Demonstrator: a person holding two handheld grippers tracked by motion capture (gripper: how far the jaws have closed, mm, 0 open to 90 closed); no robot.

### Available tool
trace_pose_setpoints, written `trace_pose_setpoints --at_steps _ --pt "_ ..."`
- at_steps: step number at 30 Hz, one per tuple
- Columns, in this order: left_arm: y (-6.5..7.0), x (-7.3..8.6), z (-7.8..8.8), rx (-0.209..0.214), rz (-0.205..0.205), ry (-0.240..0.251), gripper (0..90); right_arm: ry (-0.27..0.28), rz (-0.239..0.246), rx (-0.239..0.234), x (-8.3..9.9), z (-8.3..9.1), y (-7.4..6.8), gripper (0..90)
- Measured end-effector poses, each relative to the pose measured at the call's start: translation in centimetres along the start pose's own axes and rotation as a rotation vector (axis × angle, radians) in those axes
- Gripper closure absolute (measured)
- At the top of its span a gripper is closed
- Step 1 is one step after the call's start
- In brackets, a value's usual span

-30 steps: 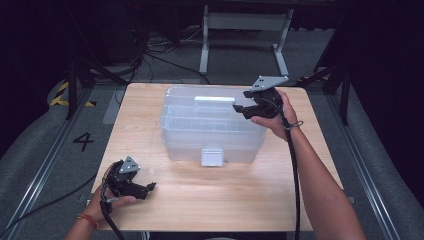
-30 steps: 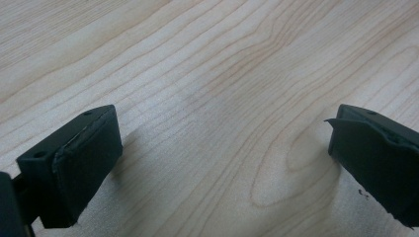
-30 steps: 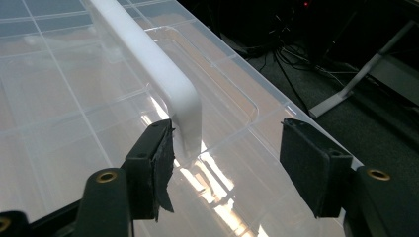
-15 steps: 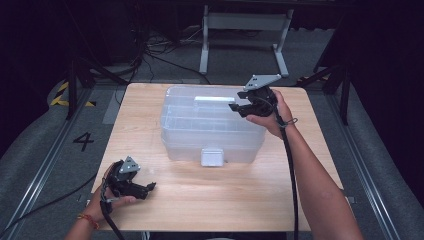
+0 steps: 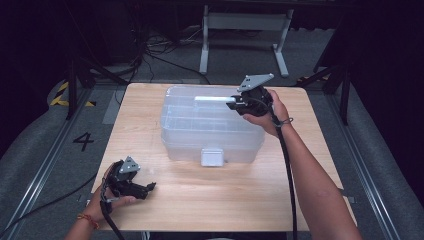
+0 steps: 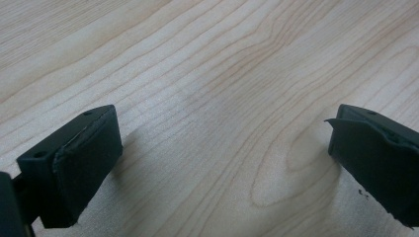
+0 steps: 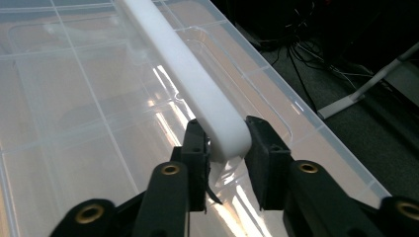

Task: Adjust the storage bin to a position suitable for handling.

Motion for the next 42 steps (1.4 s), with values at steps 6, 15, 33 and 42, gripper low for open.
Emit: trace_pose_setpoints --at_steps 6,15,33,42 --pt "0.3 0.0 0.1 0.016 -0.002 0.012 3.4 -0.001 0.003 0.006 -0.1 -0.1 0.0 74.0" --pt "-0.3 -1.4 0.8 -0.021 -0.069 0.029 30.7 -0.02 -0.004 -0.011 -0.4 0.0 0.2 74.2" --pt "-2.0 -7.6 3.8 -0.041 -0.096 0.189 70.7 -0.053 -0.039 -0.054 -1.7 0.0 1.3 73.8" --pt "-1.9 -9.8 3.5 -0.046 -0.097 0.23 76.1 -0.048 -0.045 -0.066 -1.9 -0.1 1.6 73.8"
Point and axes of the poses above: each handheld gripper's, and its own axes: z roughly backward along the jaws, x roughly out of its underside, y roughly to its right, the point moved 8 cm from there along -z, roughly forward along the jaws, and after that the axes turned 10 degrees about -z, right-handed, at the moved point
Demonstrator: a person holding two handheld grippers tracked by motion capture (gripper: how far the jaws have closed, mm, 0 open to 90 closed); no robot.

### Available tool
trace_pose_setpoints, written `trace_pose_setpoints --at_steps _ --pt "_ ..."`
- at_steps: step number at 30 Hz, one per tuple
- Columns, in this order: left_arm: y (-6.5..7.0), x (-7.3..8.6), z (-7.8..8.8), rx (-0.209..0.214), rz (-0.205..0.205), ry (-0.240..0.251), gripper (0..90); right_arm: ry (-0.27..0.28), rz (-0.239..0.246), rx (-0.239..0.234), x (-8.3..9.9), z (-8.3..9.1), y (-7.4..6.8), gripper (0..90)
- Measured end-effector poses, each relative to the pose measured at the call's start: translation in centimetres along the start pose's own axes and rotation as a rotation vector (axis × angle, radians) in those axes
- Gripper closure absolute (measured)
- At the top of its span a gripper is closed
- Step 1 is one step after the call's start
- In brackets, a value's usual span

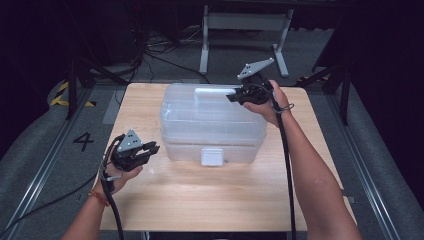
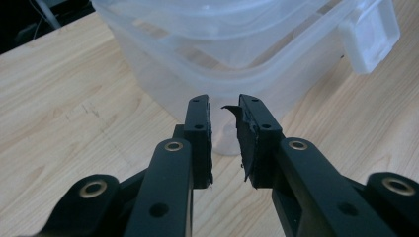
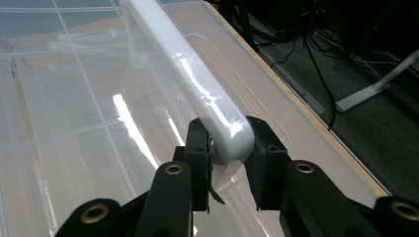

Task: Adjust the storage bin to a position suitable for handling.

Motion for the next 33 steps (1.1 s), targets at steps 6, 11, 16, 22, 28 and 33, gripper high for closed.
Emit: trace_pose_setpoints --at_steps 6,11,16,22,28,33 --pt "-0.1 -1.0 -0.2 0.004 -0.01 0.005 78.7 -0.002 -0.005 0.0 -0.1 0.0 0.1 73.7" --pt "0.0 -1.6 -0.3 0.018 -0.002 0.029 82.5 0.004 -0.003 -0.006 -0.2 0.0 0.2 73.7" --pt "-0.1 -2.0 -0.7 0.021 0.011 0.047 87.5 0.004 -0.007 -0.009 -0.3 0.0 0.3 73.6" --pt "-0.2 -2.5 -1.0 0.022 0.028 0.078 89.9 0.002 -0.009 -0.009 -0.5 0.0 0.4 73.5" --pt "-0.1 -2.7 -1.6 0.015 0.033 0.078 90.0 0.002 -0.012 -0.009 -0.4 0.0 0.4 73.5" --pt "-0.2 -2.5 -1.7 0.012 0.032 0.08 90.0 0.003 -0.011 -0.008 -0.3 0.0 0.3 73.5"
Point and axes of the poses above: each handheld gripper's, and its own axes: z roughly backward along the jaws, x roughly out of its underside, y roughly to its right, the point moved 8 cm from there along -z, roughly forward along the jaws, and after that the axes turned 10 degrees about -z, right-handed, at the moved point
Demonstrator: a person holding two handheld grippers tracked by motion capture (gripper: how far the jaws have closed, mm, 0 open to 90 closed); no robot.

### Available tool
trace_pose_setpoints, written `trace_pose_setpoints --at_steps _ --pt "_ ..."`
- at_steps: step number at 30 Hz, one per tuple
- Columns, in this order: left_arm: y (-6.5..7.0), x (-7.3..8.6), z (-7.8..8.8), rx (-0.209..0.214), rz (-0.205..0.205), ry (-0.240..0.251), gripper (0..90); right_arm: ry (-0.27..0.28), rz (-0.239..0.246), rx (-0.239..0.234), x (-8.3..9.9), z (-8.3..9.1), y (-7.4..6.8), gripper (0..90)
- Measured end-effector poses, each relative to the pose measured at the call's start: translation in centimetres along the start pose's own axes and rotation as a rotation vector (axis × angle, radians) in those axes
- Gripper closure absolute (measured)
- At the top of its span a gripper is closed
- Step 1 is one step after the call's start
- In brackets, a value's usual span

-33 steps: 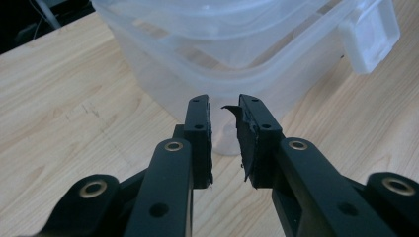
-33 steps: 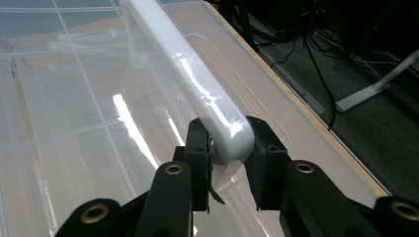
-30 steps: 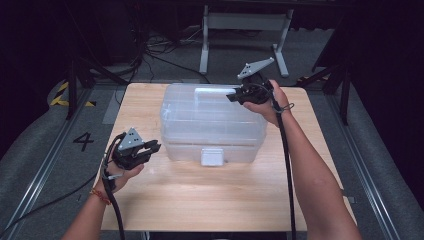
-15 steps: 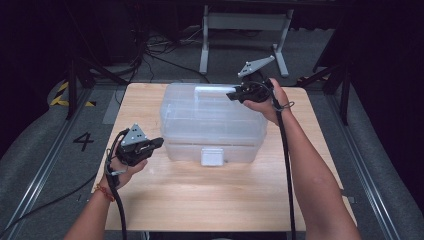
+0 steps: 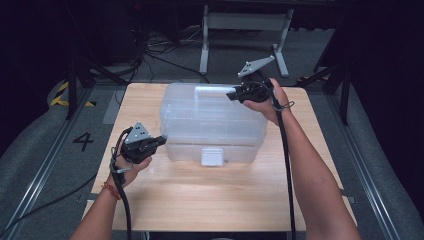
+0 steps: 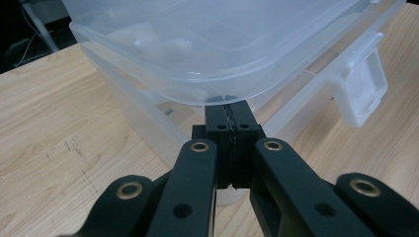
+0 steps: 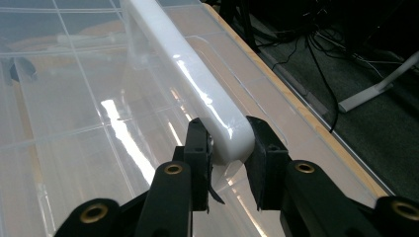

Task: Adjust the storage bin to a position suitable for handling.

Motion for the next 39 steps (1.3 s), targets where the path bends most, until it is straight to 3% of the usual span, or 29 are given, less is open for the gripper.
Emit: trace_pose_setpoints --at_steps 10,15,18,20,31,39 --pt "0.1 0.1 0.1 -0.005 0.001 0.008 90.0 0.023 0.006 0.058 0.5 0.7 -0.2 67.6" --pt "0.1 0.1 0.1 -0.006 -0.002 0.011 90.0 0.065 0.004 0.073 0.7 2.6 0.1 66.2" --pt "0.1 0.1 0.2 -0.004 -0.003 0.012 90.0 0.08 0.026 0.122 1.2 4.2 0.4 64.7" --pt "0.1 0.0 0.2 -0.005 -0.004 0.015 90.0 0.104 0.02 0.128 1.6 5.3 0.6 64.8" --pt "0.0 -0.2 0.3 -0.007 -0.005 0.02 90.0 0.203 -0.035 0.147 5.5 9.5 2.3 62.1" --pt "0.0 -0.4 0.4 -0.013 -0.012 0.019 90.0 0.212 -0.066 0.162 9.3 10.4 2.8 61.0"
Point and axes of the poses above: each handheld gripper's, and its own axes: z roughly backward along the jaws, x roughly out of its underside, y roughly to its right, the point moved 8 cm from there along -z, roughly forward along the jaws, and after that the axes turned 10 degrees about -z, right-handed, at the moved point
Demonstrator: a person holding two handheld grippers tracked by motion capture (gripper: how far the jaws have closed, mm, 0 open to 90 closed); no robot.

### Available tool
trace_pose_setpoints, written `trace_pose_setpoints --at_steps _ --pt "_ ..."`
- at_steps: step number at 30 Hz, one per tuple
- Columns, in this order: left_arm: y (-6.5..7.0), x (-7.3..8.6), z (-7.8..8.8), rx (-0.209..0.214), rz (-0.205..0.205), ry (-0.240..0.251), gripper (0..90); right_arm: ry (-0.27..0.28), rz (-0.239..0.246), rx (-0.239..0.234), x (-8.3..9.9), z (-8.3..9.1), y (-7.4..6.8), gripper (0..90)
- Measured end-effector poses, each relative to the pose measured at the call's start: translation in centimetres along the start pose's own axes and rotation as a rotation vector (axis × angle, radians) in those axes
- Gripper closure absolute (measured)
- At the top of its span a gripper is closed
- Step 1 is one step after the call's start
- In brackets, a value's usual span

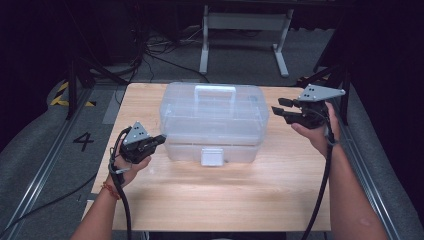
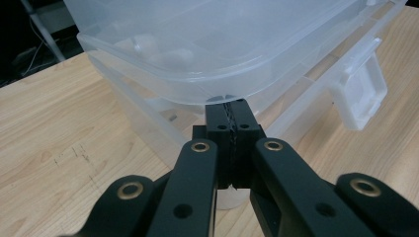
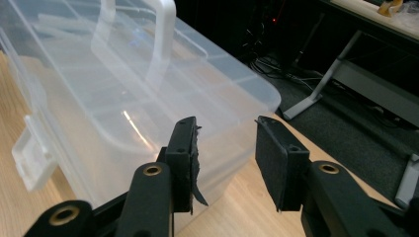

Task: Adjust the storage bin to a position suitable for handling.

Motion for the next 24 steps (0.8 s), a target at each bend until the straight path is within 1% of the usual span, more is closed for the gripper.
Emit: trace_pose_setpoints --at_steps 2,5,6,8,11,13,14,15,16,20,22,24 --pt "0.0 -0.1 0.1 -0.002 0.0 0.002 90.0 0.001 0.001 -0.001 0.7 0.2 0.0 60.6" --pt "0.0 -0.3 0.1 -0.004 -0.005 0.006 90.0 -0.009 0.003 0.01 2.0 0.4 0.0 59.4" --pt "0.0 -0.3 0.1 -0.004 -0.005 0.006 90.0 -0.009 0.003 0.01 2.0 0.4 0.0 59.4" --pt "0.0 -0.3 0.1 -0.006 -0.005 0.008 90.0 -0.012 -0.006 0.0 2.8 0.5 -0.1 59.1" --pt "0.0 -0.5 0.2 -0.008 -0.009 0.005 90.0 -0.028 0.009 -0.003 4.0 0.2 -0.3 58.1" --pt "-0.1 -0.7 0.3 -0.009 -0.006 0.011 90.0 -0.03 0.007 -0.013 4.6 0.0 -0.5 57.6" --pt "-0.1 -0.9 0.4 -0.011 -0.012 0.013 90.0 -0.035 0.004 -0.017 4.9 -0.1 -0.6 57.0" --pt "-0.1 -1.0 0.4 -0.011 -0.011 0.013 90.0 -0.042 0.009 -0.017 5.2 -0.3 -0.6 56.3" --pt "-0.2 -1.1 0.5 -0.015 -0.017 0.014 90.0 -0.046 0.009 -0.021 5.4 -0.4 -0.7 55.3" --pt "-0.4 -1.5 0.6 -0.016 -0.017 0.014 90.0 -0.061 0.011 -0.038 6.5 -0.9 -1.0 54.2" --pt "-0.4 -1.6 0.6 -0.02 -0.029 0.008 90.0 -0.068 0.013 -0.043 6.8 -1.2 -1.2 52.6" --pt "-0.5 -1.7 0.7 -0.019 -0.027 0.006 90.0 -0.072 0.009 -0.055 7.1 -1.4 -1.5 51.7"
Point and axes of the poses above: each handheld gripper's, and its own axes: z roughly backward along the jaws, x roughly out of its underside, y roughly to its right, the point moved 8 cm from there along -z, roughly forward along the jaws, and after that the axes turned 10 degrees about -z, right-handed, at the moved point
